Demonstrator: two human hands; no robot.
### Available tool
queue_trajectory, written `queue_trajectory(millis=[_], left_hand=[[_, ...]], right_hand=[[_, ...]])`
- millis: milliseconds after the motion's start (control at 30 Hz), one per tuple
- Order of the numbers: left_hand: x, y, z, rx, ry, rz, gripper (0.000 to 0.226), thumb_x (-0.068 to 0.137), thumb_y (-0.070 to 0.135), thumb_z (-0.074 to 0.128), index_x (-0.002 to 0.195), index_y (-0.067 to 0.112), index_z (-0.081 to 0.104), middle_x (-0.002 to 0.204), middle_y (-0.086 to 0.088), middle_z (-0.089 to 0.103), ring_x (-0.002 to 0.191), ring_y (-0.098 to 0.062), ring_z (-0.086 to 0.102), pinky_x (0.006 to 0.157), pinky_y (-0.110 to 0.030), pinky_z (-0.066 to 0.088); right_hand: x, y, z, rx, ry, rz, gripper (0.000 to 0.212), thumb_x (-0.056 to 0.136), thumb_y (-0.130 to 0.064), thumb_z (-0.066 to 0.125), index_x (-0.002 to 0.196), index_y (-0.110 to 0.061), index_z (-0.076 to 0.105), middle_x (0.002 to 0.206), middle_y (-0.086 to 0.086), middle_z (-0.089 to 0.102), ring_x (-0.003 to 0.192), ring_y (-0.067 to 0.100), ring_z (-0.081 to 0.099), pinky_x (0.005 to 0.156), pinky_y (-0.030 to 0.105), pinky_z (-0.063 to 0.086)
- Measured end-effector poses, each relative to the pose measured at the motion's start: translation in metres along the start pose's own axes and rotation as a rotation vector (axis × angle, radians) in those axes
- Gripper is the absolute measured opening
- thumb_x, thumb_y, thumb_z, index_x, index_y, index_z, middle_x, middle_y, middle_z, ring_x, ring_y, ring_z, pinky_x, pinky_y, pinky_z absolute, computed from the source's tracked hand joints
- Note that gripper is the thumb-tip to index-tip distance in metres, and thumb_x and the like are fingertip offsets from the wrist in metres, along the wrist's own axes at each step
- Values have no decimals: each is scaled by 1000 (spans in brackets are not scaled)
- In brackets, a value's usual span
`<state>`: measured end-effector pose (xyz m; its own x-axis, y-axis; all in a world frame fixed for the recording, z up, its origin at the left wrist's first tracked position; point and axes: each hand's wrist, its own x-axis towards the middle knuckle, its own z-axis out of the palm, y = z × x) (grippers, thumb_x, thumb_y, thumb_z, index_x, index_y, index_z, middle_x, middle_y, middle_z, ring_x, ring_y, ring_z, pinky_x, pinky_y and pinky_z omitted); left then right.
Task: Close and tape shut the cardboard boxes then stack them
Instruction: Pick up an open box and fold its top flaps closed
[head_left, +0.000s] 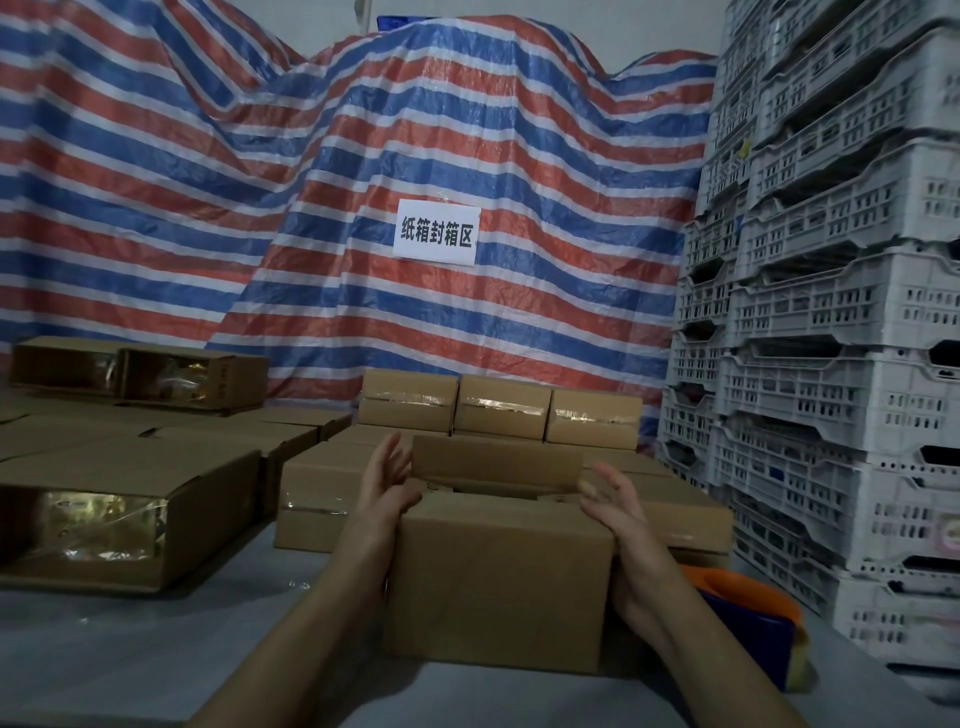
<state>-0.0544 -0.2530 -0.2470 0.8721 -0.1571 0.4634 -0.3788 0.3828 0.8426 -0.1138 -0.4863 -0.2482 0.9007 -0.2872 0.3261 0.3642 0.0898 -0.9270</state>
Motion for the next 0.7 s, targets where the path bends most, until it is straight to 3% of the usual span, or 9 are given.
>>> queue_trajectory(millis=[67, 133, 233, 367, 500, 700], left_hand=[[-1, -2, -2, 51, 6, -5, 46, 99, 10, 46, 122, 50, 46, 128, 10, 50, 117, -17, 53, 94, -38, 46], [-1, -4, -3, 107, 15, -32, 33, 99, 14, 45, 106, 41, 63, 119, 5, 57, 106, -22, 57, 82, -37, 49], [0, -5, -1, 143, 83, -43, 21, 97, 11, 48, 92, 19, 67, 115, 4, 60, 105, -21, 56, 83, -36, 46], [0, -4, 0, 135, 104, -20, 19, 95, 9, 50, 89, 12, 67, 113, 5, 63, 105, -15, 56, 79, -30, 42], [-1, -4, 1, 117, 123, -23, 20, 94, 7, 50, 86, 11, 68, 110, 6, 64, 102, -14, 57, 74, -28, 41], [4, 2, -3, 280, 67, -39, 22, 96, 9, 49, 88, 16, 67, 108, 9, 63, 99, -10, 55, 71, -27, 39]], right_hand=[[0, -1, 0, 10, -33, -18, 71, 77, -26, 71, 137, -54, 46, 130, -4, 61, 118, 29, 63, 88, 45, 53], [1, -1, 0, 13, -48, -49, 59, 90, -18, 63, 130, -59, 50, 136, -6, 57, 124, 27, 59, 93, 45, 52], [1, 0, 2, -11, -44, -60, 53, 101, -11, 51, 129, -55, 58, 142, -7, 55, 128, 24, 56, 98, 45, 51], [0, -1, 3, -36, -75, -41, 42, 103, -13, 46, 118, -42, 73, 138, -9, 59, 123, 16, 59, 90, 33, 52], [-2, 0, 5, -142, -64, -71, 41, 102, -16, 44, 90, -24, 83, 137, -14, 59, 132, 16, 49, 113, 45, 38], [-2, 0, 9, -163, -18, -98, 45, 101, -14, 44, 79, -23, 82, 129, -13, 65, 128, 15, 51, 114, 46, 35]])
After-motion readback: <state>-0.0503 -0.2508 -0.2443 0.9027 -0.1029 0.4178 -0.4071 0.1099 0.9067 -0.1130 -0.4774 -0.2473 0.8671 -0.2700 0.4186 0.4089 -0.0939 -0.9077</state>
